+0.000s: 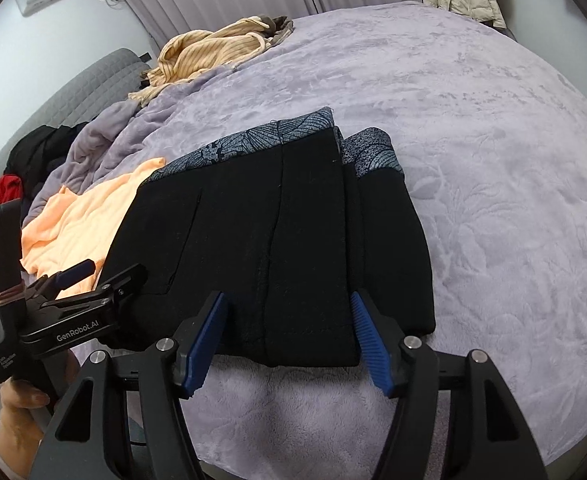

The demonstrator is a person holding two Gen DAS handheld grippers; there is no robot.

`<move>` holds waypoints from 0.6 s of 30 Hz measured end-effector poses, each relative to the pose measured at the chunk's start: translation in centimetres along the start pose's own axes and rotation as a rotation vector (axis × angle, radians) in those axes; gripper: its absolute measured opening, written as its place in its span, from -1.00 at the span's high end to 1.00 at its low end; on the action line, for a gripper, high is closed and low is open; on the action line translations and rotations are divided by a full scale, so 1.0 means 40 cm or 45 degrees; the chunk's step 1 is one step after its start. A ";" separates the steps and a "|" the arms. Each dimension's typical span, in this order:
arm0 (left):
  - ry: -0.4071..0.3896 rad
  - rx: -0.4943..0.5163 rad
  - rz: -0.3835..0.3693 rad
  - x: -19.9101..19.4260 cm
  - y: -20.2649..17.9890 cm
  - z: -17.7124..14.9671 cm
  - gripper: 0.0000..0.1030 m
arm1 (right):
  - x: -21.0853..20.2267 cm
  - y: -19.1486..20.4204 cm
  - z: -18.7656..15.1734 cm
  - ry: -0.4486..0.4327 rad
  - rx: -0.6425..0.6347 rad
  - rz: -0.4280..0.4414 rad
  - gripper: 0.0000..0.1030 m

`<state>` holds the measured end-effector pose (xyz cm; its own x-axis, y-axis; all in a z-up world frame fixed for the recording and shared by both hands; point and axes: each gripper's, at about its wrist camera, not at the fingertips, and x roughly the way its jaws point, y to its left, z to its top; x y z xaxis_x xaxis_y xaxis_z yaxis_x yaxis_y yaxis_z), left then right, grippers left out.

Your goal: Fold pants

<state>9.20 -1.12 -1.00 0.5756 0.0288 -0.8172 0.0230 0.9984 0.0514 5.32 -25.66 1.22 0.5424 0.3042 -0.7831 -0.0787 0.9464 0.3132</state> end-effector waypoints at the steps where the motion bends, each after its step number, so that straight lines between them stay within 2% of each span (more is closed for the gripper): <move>1: 0.001 -0.004 0.000 -0.001 0.000 -0.001 -0.99 | -0.001 0.001 -0.001 -0.002 0.001 0.002 -0.31; 9: 0.020 -0.020 0.018 -0.016 -0.002 0.002 -0.99 | -0.008 0.001 -0.001 0.008 0.016 -0.006 -0.33; 12: 0.021 -0.016 0.024 -0.038 -0.009 0.000 -0.99 | -0.026 0.000 0.004 0.012 0.038 -0.036 -0.52; 18: 0.005 -0.015 0.040 -0.102 -0.033 0.003 -0.99 | -0.062 0.005 0.022 0.041 0.042 -0.189 -0.61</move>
<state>6.91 -2.54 2.33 0.5725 0.0602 -0.8177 -0.0044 0.9975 0.0704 4.70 -26.34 3.72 0.5190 0.1648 -0.8388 0.0282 0.9774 0.2095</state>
